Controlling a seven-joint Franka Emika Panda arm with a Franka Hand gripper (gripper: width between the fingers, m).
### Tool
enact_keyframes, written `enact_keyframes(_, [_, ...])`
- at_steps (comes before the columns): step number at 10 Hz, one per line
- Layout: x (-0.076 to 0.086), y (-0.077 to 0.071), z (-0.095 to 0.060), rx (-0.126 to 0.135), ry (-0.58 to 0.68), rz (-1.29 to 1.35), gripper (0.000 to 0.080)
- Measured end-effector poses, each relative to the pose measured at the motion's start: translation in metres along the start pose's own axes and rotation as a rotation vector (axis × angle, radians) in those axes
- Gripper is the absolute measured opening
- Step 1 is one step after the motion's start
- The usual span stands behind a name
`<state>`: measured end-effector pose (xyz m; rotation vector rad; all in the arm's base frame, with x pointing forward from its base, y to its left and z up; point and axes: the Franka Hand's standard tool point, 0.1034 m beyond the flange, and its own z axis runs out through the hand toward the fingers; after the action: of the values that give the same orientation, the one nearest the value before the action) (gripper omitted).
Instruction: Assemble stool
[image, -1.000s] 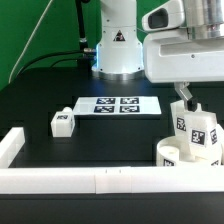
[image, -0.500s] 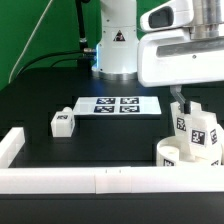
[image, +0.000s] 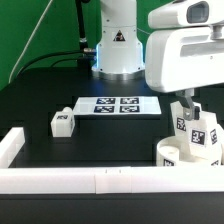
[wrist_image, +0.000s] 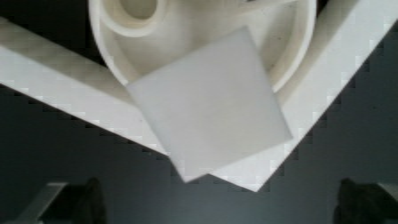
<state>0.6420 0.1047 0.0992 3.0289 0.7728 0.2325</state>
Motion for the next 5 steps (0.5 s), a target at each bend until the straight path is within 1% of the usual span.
enact_keyframes(2, [-0.003,0.002,0.002,-0.018,-0.019,-0.153,0.0649])
enact_keyframes(3, [-0.008,-0.001,0.009,-0.017,-0.049,-0.198,0.0649])
enact_keyframes(4, [-0.013,-0.004,0.016,-0.003,-0.079,-0.173,0.0649])
enact_keyframes(5, [-0.014,-0.004,0.02,-0.005,-0.082,-0.174,0.0649])
